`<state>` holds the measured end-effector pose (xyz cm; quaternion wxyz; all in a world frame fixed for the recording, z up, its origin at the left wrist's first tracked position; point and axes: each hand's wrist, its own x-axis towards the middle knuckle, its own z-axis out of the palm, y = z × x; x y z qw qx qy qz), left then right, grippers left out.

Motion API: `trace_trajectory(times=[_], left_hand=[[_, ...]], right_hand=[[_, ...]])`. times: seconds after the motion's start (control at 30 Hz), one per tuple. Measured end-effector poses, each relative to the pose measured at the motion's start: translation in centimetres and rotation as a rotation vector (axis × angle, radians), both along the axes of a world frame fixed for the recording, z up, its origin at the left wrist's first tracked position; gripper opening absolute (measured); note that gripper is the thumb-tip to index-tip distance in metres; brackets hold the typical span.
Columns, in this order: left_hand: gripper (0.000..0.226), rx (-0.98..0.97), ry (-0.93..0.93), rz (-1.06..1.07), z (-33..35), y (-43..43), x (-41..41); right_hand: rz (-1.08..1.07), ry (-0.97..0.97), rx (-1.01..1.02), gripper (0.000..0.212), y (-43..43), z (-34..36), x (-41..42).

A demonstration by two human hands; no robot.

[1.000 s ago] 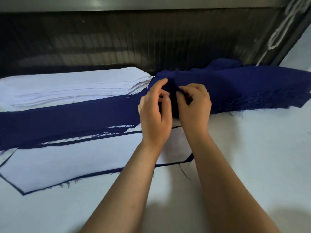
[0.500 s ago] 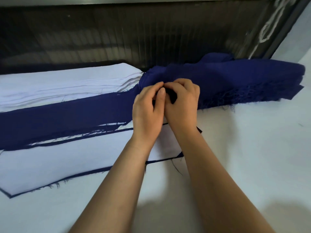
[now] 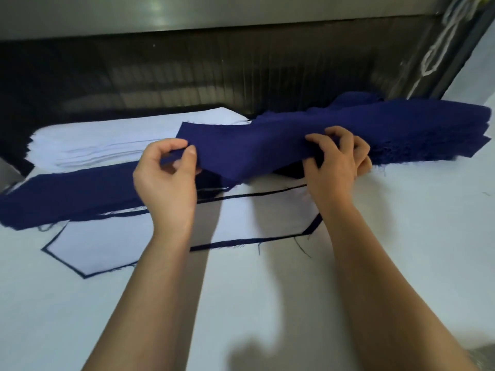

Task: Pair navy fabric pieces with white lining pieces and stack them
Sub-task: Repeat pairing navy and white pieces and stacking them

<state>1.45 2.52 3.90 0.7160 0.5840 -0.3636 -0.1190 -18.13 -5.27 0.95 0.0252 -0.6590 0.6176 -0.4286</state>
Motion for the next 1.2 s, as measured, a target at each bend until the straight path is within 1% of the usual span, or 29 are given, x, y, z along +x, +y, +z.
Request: trace_trajectory(times=[0.23, 0.33, 0.47, 0.6, 0.7, 0.77, 0.87, 1.0, 1.1, 1.2], left_hand=[[0.044, 0.039, -0.050, 0.106, -1.9, 4.4, 6.7], [0.049, 0.087, -0.044, 0.141, -2.7, 6.3, 9.2], [0.043, 0.130, -0.044, 0.174, -3.6, 8.0, 11.9], [0.032, 0.199, -0.091, 0.157, -4.0, 9.0, 13.7], [0.021, 0.286, -0.246, 0.161, -4.4, 9.5, 14.5], [0.022, 0.340, -0.336, 0.181, -4.7, 9.8, 15.0], [0.024, 0.383, -0.422, 0.177, -5.2, 10.5, 15.6], [0.028, 0.449, -0.505, 0.149, -5.9, 11.2, 16.0], [0.029, 0.453, -0.531, 0.142, -6.0, 11.3, 15.8], [0.029, 0.430, -0.522, 0.149, -6.0, 11.5, 15.8]], right_hand=[[-0.085, -0.043, 0.037, 0.039, 0.0, -0.2, -0.5], [-0.104, -0.049, 0.037, 0.042, 0.3, -0.2, -0.3], [-0.100, -0.075, 0.021, 0.048, 0.8, -0.1, -0.2], [-0.007, -0.083, -0.059, 0.052, 1.6, -0.1, -0.2], [0.115, -0.124, -0.086, 0.048, 2.7, -0.3, -0.4], [0.177, -0.074, -0.095, 0.044, 3.4, -0.5, -0.6], [0.279, -0.015, -0.031, 0.045, 4.2, -0.9, -1.2], [0.375, -0.003, 0.123, 0.051, 5.3, -1.6, -1.5], [0.357, -0.036, 0.227, 0.052, 5.5, -1.8, -1.4], [0.281, -0.155, 0.311, 0.056, 5.2, -1.7, -1.4]])
